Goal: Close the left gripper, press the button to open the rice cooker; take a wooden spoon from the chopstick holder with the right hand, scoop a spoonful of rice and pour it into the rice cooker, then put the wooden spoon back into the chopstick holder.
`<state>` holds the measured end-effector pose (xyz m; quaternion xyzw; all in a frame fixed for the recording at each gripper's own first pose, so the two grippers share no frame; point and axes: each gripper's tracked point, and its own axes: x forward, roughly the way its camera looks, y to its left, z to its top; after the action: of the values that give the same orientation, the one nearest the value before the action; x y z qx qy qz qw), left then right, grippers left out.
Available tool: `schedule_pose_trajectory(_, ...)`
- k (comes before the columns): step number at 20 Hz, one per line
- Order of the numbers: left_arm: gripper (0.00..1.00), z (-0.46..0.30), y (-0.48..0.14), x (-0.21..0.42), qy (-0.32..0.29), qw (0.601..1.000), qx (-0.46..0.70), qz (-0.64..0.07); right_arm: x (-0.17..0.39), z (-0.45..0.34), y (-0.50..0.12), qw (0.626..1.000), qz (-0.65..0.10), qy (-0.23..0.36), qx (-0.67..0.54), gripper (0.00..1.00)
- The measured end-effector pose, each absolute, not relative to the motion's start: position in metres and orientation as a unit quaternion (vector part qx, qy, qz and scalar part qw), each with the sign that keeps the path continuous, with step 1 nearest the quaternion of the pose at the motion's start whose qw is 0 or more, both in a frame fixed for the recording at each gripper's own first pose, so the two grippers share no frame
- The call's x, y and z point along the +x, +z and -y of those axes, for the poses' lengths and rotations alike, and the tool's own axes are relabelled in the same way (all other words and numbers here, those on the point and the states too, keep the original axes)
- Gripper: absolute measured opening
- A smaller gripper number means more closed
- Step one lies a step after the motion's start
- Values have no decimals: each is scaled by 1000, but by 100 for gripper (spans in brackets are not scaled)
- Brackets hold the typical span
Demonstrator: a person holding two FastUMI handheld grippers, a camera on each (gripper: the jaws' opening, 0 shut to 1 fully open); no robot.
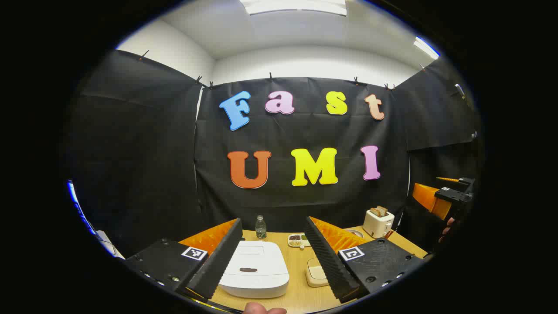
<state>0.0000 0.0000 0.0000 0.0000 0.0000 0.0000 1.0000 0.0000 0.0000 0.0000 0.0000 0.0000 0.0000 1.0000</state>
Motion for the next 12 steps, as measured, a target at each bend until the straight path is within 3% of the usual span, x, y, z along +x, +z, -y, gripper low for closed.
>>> schedule_pose_trajectory(12, 94, -9, -3, 6, 7, 1000, 0, -11, 8, -4, -2, 1000, -1, -4, 3, 100)
